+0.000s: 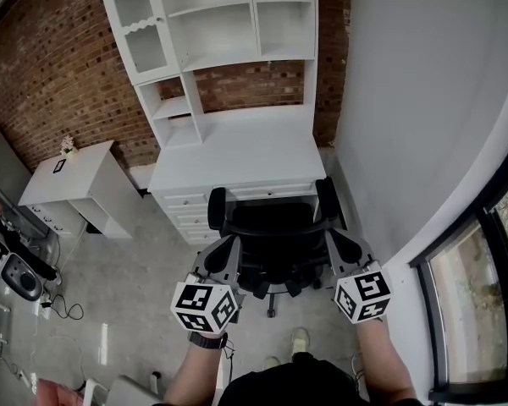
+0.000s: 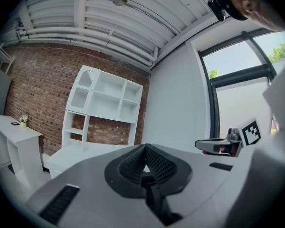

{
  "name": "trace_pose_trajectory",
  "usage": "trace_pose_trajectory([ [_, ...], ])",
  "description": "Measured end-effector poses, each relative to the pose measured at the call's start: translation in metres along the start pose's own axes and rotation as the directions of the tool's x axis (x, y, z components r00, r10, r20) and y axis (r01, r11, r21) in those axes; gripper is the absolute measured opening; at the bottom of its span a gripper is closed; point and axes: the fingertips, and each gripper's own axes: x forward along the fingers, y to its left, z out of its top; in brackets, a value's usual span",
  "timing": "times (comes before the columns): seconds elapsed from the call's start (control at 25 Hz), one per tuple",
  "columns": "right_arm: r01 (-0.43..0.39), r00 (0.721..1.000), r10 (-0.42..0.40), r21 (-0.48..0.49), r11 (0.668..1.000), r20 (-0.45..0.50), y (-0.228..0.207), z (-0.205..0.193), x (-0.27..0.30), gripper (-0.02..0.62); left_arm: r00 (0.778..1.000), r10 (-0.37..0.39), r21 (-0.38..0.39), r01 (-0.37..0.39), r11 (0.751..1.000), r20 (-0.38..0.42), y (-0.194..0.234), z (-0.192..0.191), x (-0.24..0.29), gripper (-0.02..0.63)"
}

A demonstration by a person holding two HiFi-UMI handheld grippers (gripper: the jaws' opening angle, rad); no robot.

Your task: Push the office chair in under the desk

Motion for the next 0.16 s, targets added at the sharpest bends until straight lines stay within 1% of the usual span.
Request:
trace_pose_trajectory([
  [0.16, -0.003, 1.0, 0.003, -0.001, 1.0, -0.001, 0.0014, -0.0014, 0.0046, 0.005, 1.0, 0.001, 0.0, -0.001, 1.0, -0.007, 0.0032, -0.0035, 0.0034, 0.006],
])
